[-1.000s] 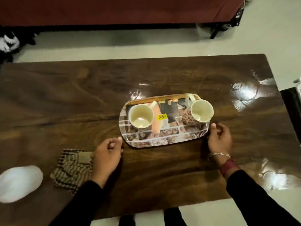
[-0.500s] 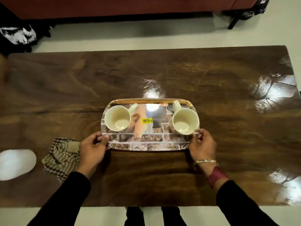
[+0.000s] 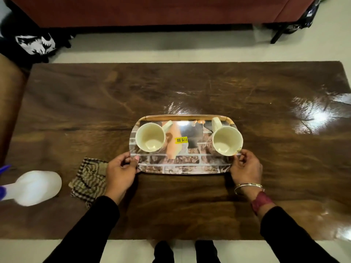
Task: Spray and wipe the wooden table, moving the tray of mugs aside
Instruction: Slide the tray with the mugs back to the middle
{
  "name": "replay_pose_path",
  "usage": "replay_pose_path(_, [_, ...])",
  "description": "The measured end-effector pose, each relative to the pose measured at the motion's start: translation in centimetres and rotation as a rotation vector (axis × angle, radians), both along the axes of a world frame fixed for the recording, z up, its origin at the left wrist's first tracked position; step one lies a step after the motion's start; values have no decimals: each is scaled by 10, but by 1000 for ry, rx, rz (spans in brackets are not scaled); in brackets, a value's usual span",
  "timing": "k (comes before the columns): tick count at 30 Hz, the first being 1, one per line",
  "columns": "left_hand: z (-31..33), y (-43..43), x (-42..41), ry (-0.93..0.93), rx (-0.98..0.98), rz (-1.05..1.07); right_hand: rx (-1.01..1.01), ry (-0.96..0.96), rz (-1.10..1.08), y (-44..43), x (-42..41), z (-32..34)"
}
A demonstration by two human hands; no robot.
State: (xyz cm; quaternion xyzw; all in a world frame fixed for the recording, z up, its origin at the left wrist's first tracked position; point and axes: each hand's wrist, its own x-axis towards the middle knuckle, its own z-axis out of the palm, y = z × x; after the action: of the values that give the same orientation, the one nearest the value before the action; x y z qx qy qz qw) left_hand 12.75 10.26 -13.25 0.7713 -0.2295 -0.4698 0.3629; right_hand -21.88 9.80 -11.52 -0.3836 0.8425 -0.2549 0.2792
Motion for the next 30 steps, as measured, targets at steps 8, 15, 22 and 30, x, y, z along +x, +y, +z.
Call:
replay_pose_path(8, [3,-12,1,-30,8,-24,38,47,5,-9,4,1])
replay_pose_path(15, [36,-7,-5,-467,45,-164,41,94,131,-8,1,24])
replay_pose_path(22, [63,-32,-7,-252,-394,-532,-157,-177,385,-8,-3,29])
replay_pose_path(30, [56,-41,-20,-266,-510,-497,-334,-197,224,-13,16,19])
